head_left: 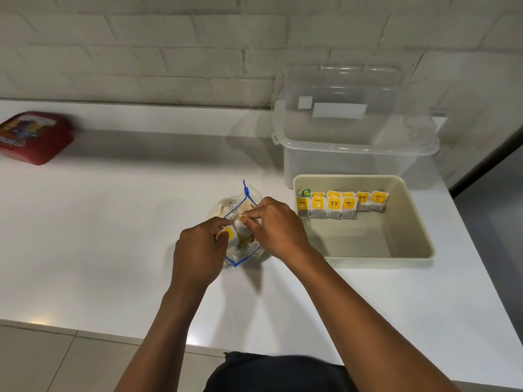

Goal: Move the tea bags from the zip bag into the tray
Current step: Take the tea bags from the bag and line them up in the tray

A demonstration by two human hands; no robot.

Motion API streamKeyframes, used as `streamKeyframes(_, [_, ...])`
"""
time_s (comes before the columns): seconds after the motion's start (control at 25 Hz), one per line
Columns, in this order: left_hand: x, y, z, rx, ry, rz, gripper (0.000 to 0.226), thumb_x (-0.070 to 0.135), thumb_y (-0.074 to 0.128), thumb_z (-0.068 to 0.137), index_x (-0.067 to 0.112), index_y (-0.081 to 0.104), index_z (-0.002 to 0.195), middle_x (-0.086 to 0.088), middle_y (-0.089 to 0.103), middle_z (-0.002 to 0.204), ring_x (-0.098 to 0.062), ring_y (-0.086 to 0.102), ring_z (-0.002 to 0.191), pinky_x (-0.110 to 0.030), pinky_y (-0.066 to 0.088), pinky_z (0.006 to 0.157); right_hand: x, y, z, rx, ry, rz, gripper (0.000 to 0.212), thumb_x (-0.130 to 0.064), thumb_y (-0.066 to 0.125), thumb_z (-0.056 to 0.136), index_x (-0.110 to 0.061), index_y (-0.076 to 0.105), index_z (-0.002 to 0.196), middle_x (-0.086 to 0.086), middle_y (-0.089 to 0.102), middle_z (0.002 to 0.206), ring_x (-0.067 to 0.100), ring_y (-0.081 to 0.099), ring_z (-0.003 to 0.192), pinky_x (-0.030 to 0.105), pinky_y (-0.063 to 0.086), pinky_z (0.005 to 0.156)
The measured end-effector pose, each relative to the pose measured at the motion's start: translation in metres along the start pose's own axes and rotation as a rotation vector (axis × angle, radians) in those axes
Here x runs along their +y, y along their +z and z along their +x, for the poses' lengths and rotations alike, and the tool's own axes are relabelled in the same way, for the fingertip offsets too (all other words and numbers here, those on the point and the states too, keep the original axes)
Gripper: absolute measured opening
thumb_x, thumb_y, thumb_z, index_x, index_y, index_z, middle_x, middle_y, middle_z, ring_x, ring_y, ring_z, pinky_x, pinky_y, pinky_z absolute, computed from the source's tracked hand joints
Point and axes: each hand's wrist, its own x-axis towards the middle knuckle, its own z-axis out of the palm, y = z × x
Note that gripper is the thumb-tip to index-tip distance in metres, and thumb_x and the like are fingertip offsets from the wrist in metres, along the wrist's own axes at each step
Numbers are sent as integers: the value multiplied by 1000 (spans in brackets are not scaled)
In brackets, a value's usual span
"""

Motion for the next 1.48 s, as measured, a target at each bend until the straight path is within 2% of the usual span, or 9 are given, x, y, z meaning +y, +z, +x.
streamKeyframes(0.12, [2,-2,-1,-12,-31,25,18,26,65,91,36,71,106,5,75,87,-20,71,82,-34,56,72,2,-4,6,29,-22,-17,28,-37,50,98,-32,74,109,-1,64,108,21,58,101,31,50,76])
streamKeyframes(0.24, [4,-3,1,-12,-48,51,18,29,64,91,36,70,107,6,75,90,-20,70,82,-35,56,72,3,-11,11,50,-19,93,23,-31,58,94,-31,74,111,-2,73,104,19,64,96,33,54,79])
streamKeyframes(0.48, [27,-5,3,27,-10,-17,16,28,66,91,35,72,105,10,75,87,-10,70,79,-22,48,67,12,-34,8,42,21,324,9,-26,73,86,-20,77,93,-5,74,79,7,64,73,21,49,74])
streamKeyframes(0.56, [38,-1,7,23,-5,0,19,25,65,89,35,72,104,8,75,85,-14,69,78,-25,49,67,18,-38,9,57,4,345,9,-27,74,85,-19,76,87,-5,74,74,7,66,71,22,51,73])
streamKeyframes(0.8, [41,0,8,56,-75,161,19,27,59,90,36,69,105,0,75,90,-29,65,81,-35,54,68,26,-35,16,-28,-67,318,13,-33,69,88,-23,74,82,-10,73,79,6,67,78,33,55,78])
streamKeyframes(0.96, [51,-5,0,71,-57,50,15,29,66,90,32,66,104,8,74,87,-18,69,80,-29,52,68,28,-56,5,-11,-153,387,11,-30,64,91,-24,67,82,-12,70,79,4,65,68,31,54,74])
streamKeyframes(1.08, [73,-3,2,39,-14,-113,17,26,70,88,29,65,104,12,72,85,-6,68,78,-19,49,70,41,-82,-5,-39,-165,398,9,-30,60,94,-27,61,85,-9,68,79,6,66,56,29,55,66])
streamKeyframes(1.28, [110,16,9,-35,162,-110,23,15,60,89,32,69,101,7,70,79,-12,62,70,-28,50,70,79,-107,-20,-60,-103,486,6,-21,62,95,-25,65,97,-5,70,82,13,70,55,23,47,60])
streamKeyframes(1.48, [136,40,16,-209,151,-219,21,26,58,96,40,67,108,6,58,62,-13,53,57,-29,45,58,111,-126,-28,-39,-109,572,19,-11,65,92,-28,70,98,-6,69,78,18,68,57,37,56,69])
